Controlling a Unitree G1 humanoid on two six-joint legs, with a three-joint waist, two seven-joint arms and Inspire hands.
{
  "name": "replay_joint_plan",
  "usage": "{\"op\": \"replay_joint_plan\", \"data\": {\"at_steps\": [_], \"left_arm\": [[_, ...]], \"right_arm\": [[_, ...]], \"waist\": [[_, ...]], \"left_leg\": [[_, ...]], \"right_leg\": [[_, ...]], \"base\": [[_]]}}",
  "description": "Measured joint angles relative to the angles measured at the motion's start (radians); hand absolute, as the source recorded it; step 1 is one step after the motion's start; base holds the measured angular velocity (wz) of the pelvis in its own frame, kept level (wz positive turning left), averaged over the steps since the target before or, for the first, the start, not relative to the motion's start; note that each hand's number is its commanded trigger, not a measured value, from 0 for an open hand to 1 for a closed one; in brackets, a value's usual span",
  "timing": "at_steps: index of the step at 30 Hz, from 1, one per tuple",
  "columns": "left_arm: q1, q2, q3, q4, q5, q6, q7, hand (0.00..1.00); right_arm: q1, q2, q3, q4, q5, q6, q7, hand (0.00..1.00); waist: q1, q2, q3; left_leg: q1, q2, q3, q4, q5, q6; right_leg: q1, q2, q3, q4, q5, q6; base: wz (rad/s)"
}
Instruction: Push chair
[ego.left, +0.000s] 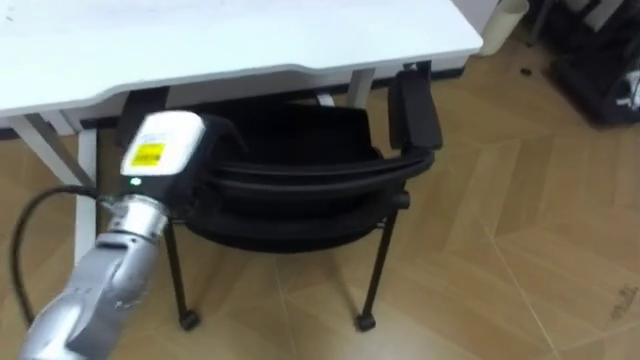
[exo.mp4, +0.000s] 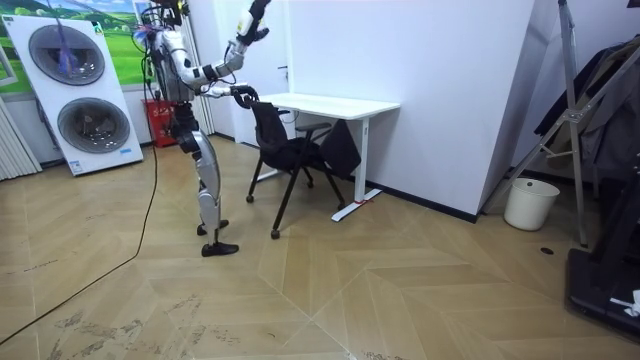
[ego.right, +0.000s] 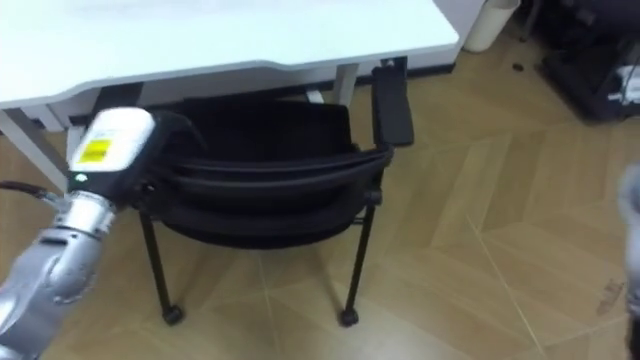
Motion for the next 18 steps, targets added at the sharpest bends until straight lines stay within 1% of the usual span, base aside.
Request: {"op": "replay_joint_plan", "data": {"at_steps": [1, 2, 3, 4, 5, 6, 7, 8, 9, 10, 11, 12, 13, 14, 15, 16, 17, 18], "left_arm": [[0.019, 0.003, 0.049, -0.017, -0.043, 0.003, 0.02, 0.0], [0.023, 0.003, 0.073, -0.021, -0.068, 0.014, 0.041, 0.0], [0.027, 0.003, 0.084, -0.021, -0.079, 0.019, 0.05, 0.0], [0.055, 0.002, 0.115, -0.024, -0.113, 0.023, 0.076, 0.0], [0.088, -0.002, 0.157, -0.059, -0.173, 0.023, 0.115, 0.0], [0.099, -0.006, 0.18, -0.09, -0.209, 0.023, 0.143, 0.0], [0.11, -0.011, 0.231, -0.162, -0.296, 0.019, 0.219, 0.0], [0.12, -0.019, 0.3, -0.239, -0.37, -0.001, 0.283, 0.0], [0.126, -0.025, 0.331, -0.267, -0.408, -0.017, 0.316, 0.0], [0.15, -0.039, 0.378, -0.285, -0.469, -0.051, 0.373, 0.0], [0.179, -0.067, 0.426, -0.289, -0.534, -0.061, 0.412, 0.0], [0.192, -0.082, 0.441, -0.288, -0.563, -0.061, 0.426, 0.0], [0.225, -0.109, 0.456, -0.278, -0.609, -0.053, 0.453, 0.0], [0.253, -0.144, 0.463, -0.26, -0.657, -0.033, 0.477, 0.0], [0.263, -0.161, 0.467, -0.246, -0.677, -0.021, 0.487, 0.0], [0.281, -0.188, 0.467, -0.211, -0.708, 0.005, 0.504, 0.0], [0.298, -0.208, 0.461, -0.177, -0.738, 0.022, 0.517, 0.0], [0.305, -0.213, 0.451, -0.162, -0.755, 0.027, 0.524, 0.0]], "right_arm": [[0.008, 0.0, -0.029, -0.001, 0.033, 0.002, -0.034, 0.0], [0.008, 0.0, -0.048, -0.001, 0.066, 0.002, -0.065, 0.0], [0.009, 0.0, -0.052, -0.002, 0.083, 0.002, -0.079, 0.0], [0.022, 0.0, -0.056, -0.007, 0.114, 0.001, -0.098, 0.0], [0.051, 0.0, -0.067, -0.014, 0.149, 0.001, -0.109, 0.0], [0.067, 0.0, -0.072, -0.015, 0.17, 0.001, -0.111, 0.0], [0.098, 0.0, -0.078, -0.015, 0.234, 0.001, -0.113, 0.0], [0.132, 0.0, -0.079, -0.017, 0.308, 0.001, -0.111, 0.0], [0.153, 0.0, -0.081, -0.021, 0.343, 0.001, -0.109, 0.0], [0.195, 0.0, -0.083, -0.026, 0.409, -0.002, -0.105, 0.0], [0.247, 0.006, -0.085, -0.027, 0.498, -0.013, -0.096, 0.0], [0.275, 0.015, -0.089, -0.022, 0.54, -0.017, -0.092, 0.0], [0.325, 0.045, -0.1, 0.004, 0.6, -0.016, -0.092, 0.0], [0.361, 0.087, -0.116, 0.046, 0.663, -0.01, -0.089, 0.0], [0.379, 0.107, -0.12, 0.061, 0.699, -0.002, -0.089, 0.0], [0.414, 0.147, -0.114, 0.088, 0.772, 0.022, -0.085, 0.0], [0.44, 0.184, -0.11, 0.104, 0.853, 0.036, -0.07, 0.0], [0.448, 0.2, -0.105, 0.115, 0.896, 0.038, -0.063, 0.0]], "waist": [[-0.012, 0.003, -0.0015], [-0.02, 0.009, -0.0052], [-0.024, 0.013, -0.0076], [-0.031, 0.018, -0.0134], [-0.038, 0.02, -0.0168], [-0.039, 0.019, -0.0173], [-0.042, 0.018, -0.0209], [-0.048, 0.017, -0.0295], [-0.052, 0.017, -0.0331], [-0.059, 0.021, -0.0389], [-0.069, 0.021, -0.0447], [-0.072, 0.027, -0.0447], [-0.076, 0.03, -0.0448], [-0.082, 0.031, -0.041], [-0.084, 0.03, -0.0405], [-0.085, 0.028, -0.0355], [-0.085, 0.03, -0.0263], [-0.085, 0.033, -0.0214]], "left_leg": [[-0.002, 0.0, -0.011, -0.009, 0.002, -0.006], [-0.001, 0.0, -0.018, -0.022, 0.007, -0.014], [0.001, 0.0, -0.019, -0.027, 0.008, -0.015], [0.01, 0.0, -0.019, -0.039, 0.01, -0.019], [0.019, -0.001, -0.013, -0.05, 0.012, -0.021], [0.027, -0.001, -0.011, -0.058, 0.014, -0.022], [0.049, -0.003, -0.01, -0.074, 0.015, -0.024], [0.083, -0.009, -0.003, -0.099, 0.018, -0.027], [0.106, -0.015, -0.002, -0.114, 0.019, -0.027], [0.158, -0.027, 0.009, -0.15, 0.021, -0.027], [0.203, -0.039, 0.019, -0.18, 0.021, -0.027], [0.227, -0.043, 0.018, -0.187, 0.02, -0.027], [0.262, -0.05, 0.018, -0.202, 0.017, -0.028], [0.274, -0.053, 0.017, -0.2, 0.015, -0.029], [0.275, -0.054, 0.016, -0.199, 0.014, -0.029], [0.274, -0.054, 0.019, -0.197, 0.012, -0.03], [0.27, -0.053, 0.024, -0.197, 0.012, -0.031], [0.269, -0.052, 0.024, -0.197, 0.012, -0.031]], "right_leg": [[0.0, 0.003, -0.006, -0.003, -0.005, -0.008], [-0.002, 0.004, -0.013, -0.004, -0.007, -0.011], [-0.002, 0.005, -0.013, -0.005, -0.007, -0.011], [0.001, 0.006, -0.013, -0.005, -0.008, -0.011], [0.004, 0.007, -0.012, -0.005, -0.009, -0.01], [0.007, 0.007, -0.01, -0.005, -0.009, -0.01], [0.021, 0.006, -0.009, -0.004, -0.013, -0.009], [0.041, 0.004, -0.002, -0.004, -0.02, -0.007], [0.056, 0.0, 0.001, -0.004, -0.027, -0.006], [0.089, -0.008, 0.007, -0.004, -0.047, -0.005], [0.124, -0.017, 0.008, -0.004, -0.068, -0.006], [0.141, -0.019, 0.005, -0.004, -0.076, -0.003], [0.162, -0.027, 0.006, 0.003, -0.103, 0.004], [0.168, -0.032, 0.005, 0.017, -0.116, 0.006], [0.166, -0.033, 0.006, 0.022, -0.121, 0.007], [0.15, -0.035, 0.009, 0.041, -0.126, 0.004], [0.139, -0.035, 0.013, 0.048, -0.126, 0.003], [0.138, -0.034, 0.013, 0.048, -0.126, 0.002]], "base": [[0.13], [0.14], [0.07], [0.0], [-0.04], [-0.05], [-0.11], [-0.1], [-0.14], [-0.11], [-0.05], [0.0], [0.07], [0.05], [0.0], [-0.08], [-0.11], [-0.05]]}}
